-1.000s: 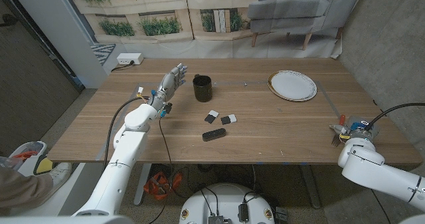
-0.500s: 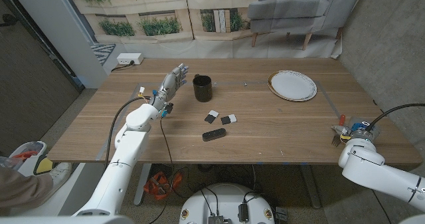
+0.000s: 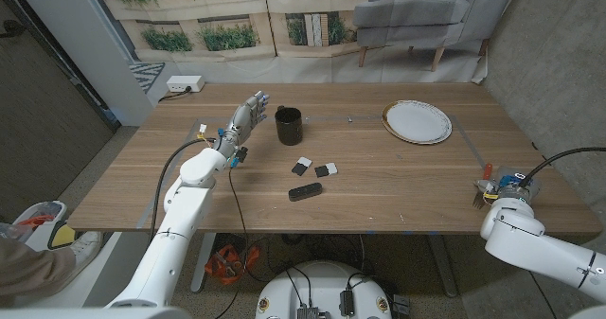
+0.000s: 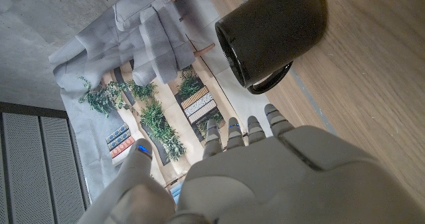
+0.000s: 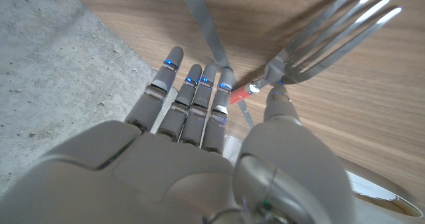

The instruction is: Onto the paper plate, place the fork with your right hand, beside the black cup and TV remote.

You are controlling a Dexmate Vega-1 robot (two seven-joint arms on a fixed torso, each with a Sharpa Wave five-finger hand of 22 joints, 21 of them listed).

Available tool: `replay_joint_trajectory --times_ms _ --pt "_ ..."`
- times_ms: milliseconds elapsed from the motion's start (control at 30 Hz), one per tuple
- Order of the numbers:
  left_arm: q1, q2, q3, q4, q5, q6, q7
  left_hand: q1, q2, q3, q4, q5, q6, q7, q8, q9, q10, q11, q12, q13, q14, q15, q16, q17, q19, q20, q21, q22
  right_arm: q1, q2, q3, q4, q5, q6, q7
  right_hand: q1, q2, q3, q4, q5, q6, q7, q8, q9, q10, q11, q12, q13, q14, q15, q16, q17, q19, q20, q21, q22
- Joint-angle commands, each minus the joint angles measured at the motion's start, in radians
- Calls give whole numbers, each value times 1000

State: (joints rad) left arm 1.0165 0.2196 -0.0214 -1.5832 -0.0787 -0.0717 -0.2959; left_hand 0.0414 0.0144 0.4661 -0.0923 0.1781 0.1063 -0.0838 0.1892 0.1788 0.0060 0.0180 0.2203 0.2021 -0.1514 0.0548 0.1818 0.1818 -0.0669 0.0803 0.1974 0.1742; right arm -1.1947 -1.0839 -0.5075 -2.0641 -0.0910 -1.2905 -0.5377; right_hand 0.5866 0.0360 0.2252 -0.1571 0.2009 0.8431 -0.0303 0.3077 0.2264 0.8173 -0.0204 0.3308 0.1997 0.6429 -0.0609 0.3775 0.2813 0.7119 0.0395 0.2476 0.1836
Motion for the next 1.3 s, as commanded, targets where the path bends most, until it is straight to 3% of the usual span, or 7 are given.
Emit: replay_joint_trajectory --times_ms 33,133,367,767,867,1100,1300 --pt "3 0 -3 -2 -2 -3 0 2 3 0 -1 0 5 -1 0 3 2 4 8 4 -7 2 6 2 0 8 -3 3 22 14 -30 9 -19 -12 -12 9 11 2 3 -2 26 -9 14 12 23 -9 11 3 15 -116 9 7 7 -12 -1 4" --pt "2 0 -2 0 -2 -3 -1 2 3 0 -1 -1 7 0 0 3 1 4 8 4 -7 2 6 2 0 8 -3 3 20 22 -26 9 -22 -23 -22 63 44 28 -11 0 35 -9 19 19 32 -9 12 3 22 -120 11 10 11 -16 -1 5" --pt "-6 0 0 10 -3 -9 -5 1 3 -1 -1 -1 6 -1 0 3 1 6 8 4 -7 3 6 2 0 7 -3 3 18 26 -25 9 -28 -34 -29 129 49 47 -27 -6 43 -14 24 27 42 -20 12 4 34 -133 15 10 16 -23 0 5" --pt "-17 3 0 21 -4 -13 -10 1 3 -2 -1 -1 5 -2 -1 3 1 6 8 4 -7 1 6 2 1 8 -2 3 34 41 -45 18 -45 -44 -42 187 49 53 -21 -15 74 -37 43 43 75 -36 25 11 42 -150 26 24 22 -32 1 5" --pt "-22 2 1 28 -6 -15 -13 1 3 -2 -1 -1 5 -2 0 3 2 9 8 4 -7 1 6 2 1 7 -2 3 37 46 -48 20 -50 -48 -48 247 69 72 -26 -14 81 -44 53 56 87 -55 34 21 51 -160 32 30 25 -43 1 6" --pt "-33 1 3 46 -7 -20 -17 1 4 -2 -2 0 6 -1 0 3 2 5 8 4 -7 1 6 2 1 7 -2 3 37 54 -42 20 -59 -54 -61 361 93 105 -33 -12 89 -51 68 78 104 -58 44 30 64 -168 40 40 27 -54 3 7" --pt "-39 0 4 58 -8 -22 -17 1 4 -2 -2 0 6 0 0 3 2 4 8 4 -7 2 6 2 0 7 -2 3 41 57 -43 24 -64 -55 -66 388 91 107 -29 -13 98 -49 76 86 111 -58 47 31 75 -167 47 45 32 -57 6 8"
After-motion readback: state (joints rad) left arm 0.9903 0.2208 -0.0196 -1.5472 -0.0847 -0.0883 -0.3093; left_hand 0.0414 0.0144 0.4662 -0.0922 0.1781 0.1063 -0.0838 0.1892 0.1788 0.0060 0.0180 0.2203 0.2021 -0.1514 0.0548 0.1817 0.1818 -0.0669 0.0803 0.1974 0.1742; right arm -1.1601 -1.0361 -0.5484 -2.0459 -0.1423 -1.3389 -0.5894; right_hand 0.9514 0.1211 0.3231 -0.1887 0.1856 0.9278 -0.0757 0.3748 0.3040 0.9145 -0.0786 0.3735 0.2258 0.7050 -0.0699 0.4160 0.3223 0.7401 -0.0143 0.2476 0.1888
